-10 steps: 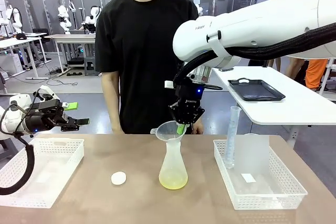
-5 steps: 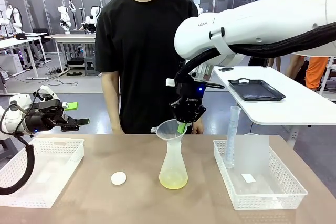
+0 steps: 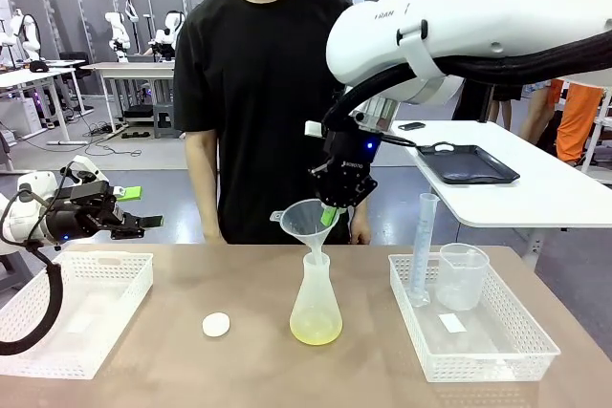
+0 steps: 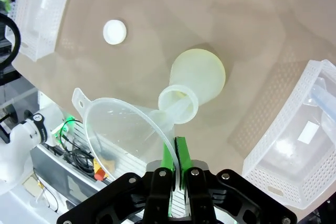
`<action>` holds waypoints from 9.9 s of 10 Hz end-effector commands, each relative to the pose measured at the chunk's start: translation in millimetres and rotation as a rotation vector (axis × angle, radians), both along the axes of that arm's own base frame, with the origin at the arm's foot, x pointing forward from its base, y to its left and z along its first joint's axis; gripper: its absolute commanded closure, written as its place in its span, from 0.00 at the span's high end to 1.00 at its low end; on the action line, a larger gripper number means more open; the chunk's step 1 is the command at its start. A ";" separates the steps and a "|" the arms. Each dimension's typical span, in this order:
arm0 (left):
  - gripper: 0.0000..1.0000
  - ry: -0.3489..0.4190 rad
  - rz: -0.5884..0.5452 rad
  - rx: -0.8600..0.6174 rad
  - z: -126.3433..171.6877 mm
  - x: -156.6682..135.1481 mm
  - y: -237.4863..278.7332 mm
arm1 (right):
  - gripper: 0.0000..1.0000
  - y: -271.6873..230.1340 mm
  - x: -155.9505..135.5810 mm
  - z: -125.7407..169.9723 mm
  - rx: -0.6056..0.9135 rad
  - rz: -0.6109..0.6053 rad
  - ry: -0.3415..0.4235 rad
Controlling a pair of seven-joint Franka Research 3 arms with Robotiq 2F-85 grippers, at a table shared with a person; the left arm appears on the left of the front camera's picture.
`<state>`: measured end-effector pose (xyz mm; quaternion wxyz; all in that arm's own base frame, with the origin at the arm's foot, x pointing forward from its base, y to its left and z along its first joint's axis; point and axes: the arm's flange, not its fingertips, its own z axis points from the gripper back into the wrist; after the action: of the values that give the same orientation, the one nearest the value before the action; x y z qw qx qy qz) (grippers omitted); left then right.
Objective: Prepare the solutions needed for the experiment.
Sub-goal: Once the solution is in the Big flask , pick up the Plastic Funnel and place it back into the right Organizing basket, then when the human places the Big flask in the center of the table, pick up the Big flask and place it in the left Organizing basket.
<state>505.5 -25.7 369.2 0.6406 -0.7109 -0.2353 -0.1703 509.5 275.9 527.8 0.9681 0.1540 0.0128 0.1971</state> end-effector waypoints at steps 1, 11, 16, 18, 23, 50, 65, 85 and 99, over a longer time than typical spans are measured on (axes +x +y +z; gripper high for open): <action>1.00 -0.005 -0.001 0.022 -0.1 -1.9 -0.8 | 0.00 -7.0 -20.1 7.7 0.030 0.022 -0.048; 1.00 -0.005 -0.001 0.022 -0.1 -1.9 -0.8 | 0.00 -25.8 -36.9 46.5 0.117 0.045 -0.178; 1.00 -0.005 -0.001 0.022 -0.1 -1.9 -0.8 | 0.00 -57.2 -51.2 49.0 0.120 0.011 -0.168; 1.00 -0.005 -0.001 0.022 -0.1 -1.9 -0.8 | 0.00 -90.7 -65.9 50.3 0.113 -0.045 -0.159; 1.00 -0.005 -0.001 0.022 -0.1 -1.9 -0.8 | 0.00 -169.7 -89.6 31.5 0.177 -0.177 -0.139; 1.00 -0.005 -0.001 0.022 -0.1 -1.9 -0.8 | 0.33 -286.8 -41.9 -127.7 0.018 -0.792 0.246; 1.00 -0.005 -0.001 0.022 -0.1 -1.9 -0.8 | 0.59 -272.1 -66.2 -116.0 0.071 -0.777 0.143; 1.00 -0.005 -0.001 0.022 -0.1 -1.9 -0.8 | 0.59 -315.4 -62.4 -138.8 1.267 -0.443 0.024; 1.00 -0.005 -0.001 0.022 -0.1 -1.9 -0.8 | 0.59 -311.5 -60.4 -140.2 1.256 -0.437 0.066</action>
<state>505.5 -25.4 369.1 0.6406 -0.7108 -0.2354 -0.1700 449.5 -35.5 386.6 0.7141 0.6912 -0.1040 -0.0382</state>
